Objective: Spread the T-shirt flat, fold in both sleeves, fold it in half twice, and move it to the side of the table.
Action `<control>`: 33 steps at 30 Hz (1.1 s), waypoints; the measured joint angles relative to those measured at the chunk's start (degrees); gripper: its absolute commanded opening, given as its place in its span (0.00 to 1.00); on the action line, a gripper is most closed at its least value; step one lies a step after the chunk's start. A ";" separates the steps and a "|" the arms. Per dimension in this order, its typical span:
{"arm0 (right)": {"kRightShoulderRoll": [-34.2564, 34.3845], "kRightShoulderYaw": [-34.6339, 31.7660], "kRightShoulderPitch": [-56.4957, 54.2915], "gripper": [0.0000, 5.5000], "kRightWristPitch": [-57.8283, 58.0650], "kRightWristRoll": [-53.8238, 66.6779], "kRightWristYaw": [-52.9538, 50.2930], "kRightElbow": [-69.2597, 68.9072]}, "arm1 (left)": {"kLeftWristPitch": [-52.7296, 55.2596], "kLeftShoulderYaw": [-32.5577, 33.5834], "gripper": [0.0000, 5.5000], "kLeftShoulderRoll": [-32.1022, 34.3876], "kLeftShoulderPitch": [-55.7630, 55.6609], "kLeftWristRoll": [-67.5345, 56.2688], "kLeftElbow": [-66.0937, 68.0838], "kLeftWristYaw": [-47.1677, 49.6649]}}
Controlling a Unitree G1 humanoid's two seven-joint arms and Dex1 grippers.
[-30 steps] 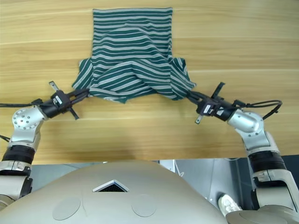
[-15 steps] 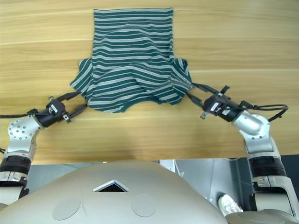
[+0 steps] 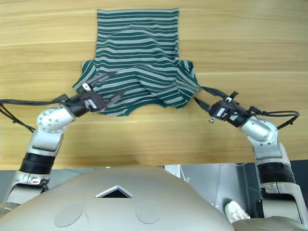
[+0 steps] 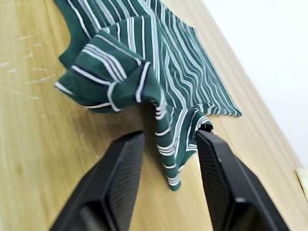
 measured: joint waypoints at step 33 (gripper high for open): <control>6.53 11.07 -14.66 0.36 6.57 -29.97 -21.79 11.66 | -7.04 -2.93 0.51 16.24 16.81 -12.36 -6.50 -1.94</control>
